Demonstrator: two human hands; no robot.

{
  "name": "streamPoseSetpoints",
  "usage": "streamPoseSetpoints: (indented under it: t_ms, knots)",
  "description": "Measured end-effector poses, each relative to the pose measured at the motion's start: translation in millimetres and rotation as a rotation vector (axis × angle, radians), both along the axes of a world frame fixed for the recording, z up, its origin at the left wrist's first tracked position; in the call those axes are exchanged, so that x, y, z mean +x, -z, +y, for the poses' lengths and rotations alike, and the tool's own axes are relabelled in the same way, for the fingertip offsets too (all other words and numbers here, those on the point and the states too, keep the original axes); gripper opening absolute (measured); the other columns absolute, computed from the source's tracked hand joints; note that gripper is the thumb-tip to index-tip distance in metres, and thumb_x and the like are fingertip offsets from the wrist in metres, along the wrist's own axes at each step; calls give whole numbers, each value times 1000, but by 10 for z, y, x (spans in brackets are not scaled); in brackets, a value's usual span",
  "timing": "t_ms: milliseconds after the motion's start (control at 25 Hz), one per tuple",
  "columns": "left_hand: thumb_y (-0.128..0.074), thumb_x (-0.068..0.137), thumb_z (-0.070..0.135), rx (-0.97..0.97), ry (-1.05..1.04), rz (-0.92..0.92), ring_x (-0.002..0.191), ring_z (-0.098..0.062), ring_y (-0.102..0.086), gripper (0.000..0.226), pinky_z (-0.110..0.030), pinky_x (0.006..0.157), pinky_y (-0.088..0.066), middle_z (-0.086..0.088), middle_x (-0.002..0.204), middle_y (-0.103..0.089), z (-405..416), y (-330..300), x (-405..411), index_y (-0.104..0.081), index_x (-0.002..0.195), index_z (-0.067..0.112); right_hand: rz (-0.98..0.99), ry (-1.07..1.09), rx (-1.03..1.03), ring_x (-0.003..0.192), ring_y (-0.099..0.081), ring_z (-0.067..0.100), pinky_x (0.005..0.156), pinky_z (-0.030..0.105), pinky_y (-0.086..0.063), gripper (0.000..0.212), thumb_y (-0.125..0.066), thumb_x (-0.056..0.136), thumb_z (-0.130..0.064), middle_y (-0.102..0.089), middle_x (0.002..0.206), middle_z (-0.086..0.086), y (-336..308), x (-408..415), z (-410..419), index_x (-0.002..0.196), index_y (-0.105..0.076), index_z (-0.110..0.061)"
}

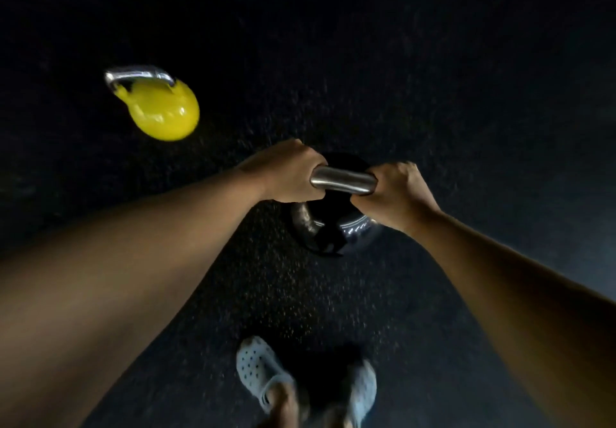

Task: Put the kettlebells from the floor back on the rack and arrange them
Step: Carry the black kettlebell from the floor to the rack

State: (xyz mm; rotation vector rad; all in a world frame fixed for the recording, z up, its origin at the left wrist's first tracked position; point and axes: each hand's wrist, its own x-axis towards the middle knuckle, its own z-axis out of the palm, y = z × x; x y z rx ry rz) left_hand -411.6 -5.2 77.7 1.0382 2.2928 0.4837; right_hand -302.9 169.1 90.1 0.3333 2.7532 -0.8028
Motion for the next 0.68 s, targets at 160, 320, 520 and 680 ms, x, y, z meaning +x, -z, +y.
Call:
streamPoseSetpoints:
  t_ms: [160, 320, 520, 680]
  knots:
    - [-64, 74, 22, 3, -33, 153, 51, -6, -52, 12, -22, 44, -39, 11, 58, -54, -46, -431, -1233, -57, 69, 29, 145, -74, 8, 40, -45, 3, 43, 19, -30, 35, -63, 75, -21, -45, 45, -12, -348, -1312, 34, 48, -41, -28]
    - [-63, 71, 24, -5, -80, 306, 58, -17, -63, 11, -34, 51, -52, 7, 61, -60, -68, -698, -2349, -54, 69, 30, 224, -172, 52, 43, -47, 6, 47, 19, -31, 33, -61, 76, -22, -47, 48, -14, -627, -2622, 135, 50, -41, -28]
    - [-64, 76, 36, -27, -234, 415, 78, -27, -69, 23, -39, 65, -56, -4, 85, -71, -174, -1038, -3745, -65, 96, 24, 409, -269, 128, 56, -58, 24, 55, 25, -38, 7, -61, 74, -21, -66, 63, 5, -882, -4258, 95, 69, -64, -16]
    - [-62, 83, 34, -14, -351, 486, 80, -26, -69, 26, -36, 68, -55, -3, 89, -71, -308, -1242, -4798, -64, 106, 23, 458, -310, 147, 55, -55, 19, 54, 25, -42, 8, -60, 75, -23, -63, 62, 0, -1017, -5502, -40, 72, -63, -17]
